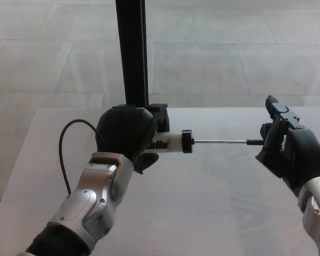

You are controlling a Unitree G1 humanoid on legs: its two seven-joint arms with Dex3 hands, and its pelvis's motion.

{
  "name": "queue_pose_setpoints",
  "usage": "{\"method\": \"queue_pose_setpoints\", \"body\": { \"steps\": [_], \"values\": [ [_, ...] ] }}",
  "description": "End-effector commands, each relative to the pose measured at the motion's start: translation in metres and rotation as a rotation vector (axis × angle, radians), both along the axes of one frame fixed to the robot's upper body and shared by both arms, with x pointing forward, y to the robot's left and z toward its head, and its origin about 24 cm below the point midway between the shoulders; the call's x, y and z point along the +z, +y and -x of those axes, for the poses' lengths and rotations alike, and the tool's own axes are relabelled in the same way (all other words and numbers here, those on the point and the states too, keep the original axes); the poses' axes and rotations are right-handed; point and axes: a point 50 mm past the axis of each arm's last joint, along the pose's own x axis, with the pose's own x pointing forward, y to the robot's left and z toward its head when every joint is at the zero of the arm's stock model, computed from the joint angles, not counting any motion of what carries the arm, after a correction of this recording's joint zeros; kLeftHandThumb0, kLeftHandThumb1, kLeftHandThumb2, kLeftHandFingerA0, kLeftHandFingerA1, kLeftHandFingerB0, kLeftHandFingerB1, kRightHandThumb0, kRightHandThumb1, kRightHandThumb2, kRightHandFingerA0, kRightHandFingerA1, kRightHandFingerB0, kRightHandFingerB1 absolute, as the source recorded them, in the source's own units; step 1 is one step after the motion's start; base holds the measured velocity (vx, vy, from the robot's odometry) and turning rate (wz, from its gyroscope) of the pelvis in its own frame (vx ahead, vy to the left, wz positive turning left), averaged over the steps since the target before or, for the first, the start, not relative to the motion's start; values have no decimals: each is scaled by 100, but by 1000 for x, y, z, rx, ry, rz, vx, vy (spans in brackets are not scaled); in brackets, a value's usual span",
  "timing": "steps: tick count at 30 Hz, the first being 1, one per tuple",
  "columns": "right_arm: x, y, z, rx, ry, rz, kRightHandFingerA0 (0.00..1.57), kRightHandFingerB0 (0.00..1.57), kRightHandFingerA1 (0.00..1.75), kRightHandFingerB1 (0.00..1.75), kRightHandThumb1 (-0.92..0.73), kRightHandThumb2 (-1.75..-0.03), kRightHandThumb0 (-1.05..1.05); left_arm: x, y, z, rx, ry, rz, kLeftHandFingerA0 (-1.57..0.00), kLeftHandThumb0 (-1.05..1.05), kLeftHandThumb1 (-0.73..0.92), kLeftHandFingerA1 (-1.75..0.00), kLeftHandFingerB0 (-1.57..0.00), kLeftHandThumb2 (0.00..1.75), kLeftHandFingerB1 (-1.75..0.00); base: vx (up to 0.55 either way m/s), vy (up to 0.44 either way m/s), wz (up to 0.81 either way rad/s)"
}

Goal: The robot uses its left hand to lift the air pump kept on the middle of the desk and use the right hand to compress the handle

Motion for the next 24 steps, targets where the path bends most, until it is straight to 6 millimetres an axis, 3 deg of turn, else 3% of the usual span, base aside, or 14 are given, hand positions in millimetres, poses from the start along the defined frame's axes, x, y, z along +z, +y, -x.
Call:
{"method": "queue_pose_setpoints", "body": {
  "steps": [1,4,5,8,9,11,12,15,16,18,20,21,23,24],
  "values": [
    [4,6,2,-6,-34,27,0,0,13,5,-92,-132,-99,8,-5,-2,2,-23,24,-89,-15,56,-175,-76,103,-149,0,0,0],
    [5,10,2,7,-42,45,0,0,9,2,-92,-133,-102,6,-6,-2,3,-25,42,-90,-14,55,-175,-75,104,-147,0,0,0],
    [6,12,0,10,-52,48,0,0,7,1,-92,-133,-104,7,-8,-2,6,-24,43,-90,-14,55,-175,-78,105,-137,0,0,0],
    [6,15,-2,13,-63,45,0,0,9,6,-92,-132,-100,8,-11,-2,6,-31,41,-89,-14,55,-175,-77,105,-146,0,0,0],
    [9,18,-3,19,-86,48,0,0,11,10,-91,-131,-97,8,-12,-4,28,-23,40,-90,-15,52,-175,-85,108,-97,0,0,0],
    [10,19,-4,20,-88,47,0,0,10,9,-90,-131,-99,8,-12,-5,36,-27,29,-92,-15,52,-173,-87,109,-97,0,0,0],
    [12,21,-5,25,-96,50,0,0,12,11,-87,-130,-96,8,-13,-5,44,-16,29,-93,-16,56,-169,-86,104,-79,0,0,0],
    [15,26,-7,33,-106,63,0,1,10,11,-86,-129,-97,6,-13,-7,71,2,41,-92,-21,61,-173,-83,99,-124,0,0,0],
    [15,28,-7,35,-104,58,0,1,13,14,-84,-128,-92,6,-15,-8,82,22,59,-94,-19,65,-173,-81,98,-125,0,0,0],
    [14,31,-8,35,-102,51,0,0,14,13,-83,-128,-93,6,-16,-9,95,25,78,-90,-21,68,-175,-78,92,-146,0,0,0],
    [13,32,-8,37,-107,48,0,0,13,11,-83,-128,-95,9,-17,-10,106,22,76,-89,-22,68,-175,-76,90,-145,0,0,0],
    [13,33,-9,37,-111,53,0,0,13,11,-82,-128,-95,9,-17,-11,119,29,94,-88,-27,72,-173,-75,85,-132,0,0,0],
    [13,33,-9,37,-113,59,0,0,12,11,-83,-128,-95,10,-17,-11,120,29,96,-91,-28,74,-175,-75,85,-139,0,0,0],
    [13,33,-9,34,-109,65,0,1,12,11,-81,-128,-95,10,-18,-12,127,49,78,-86,-33,81,-172,-72,75,-127,0,0,0]
  ]
}}
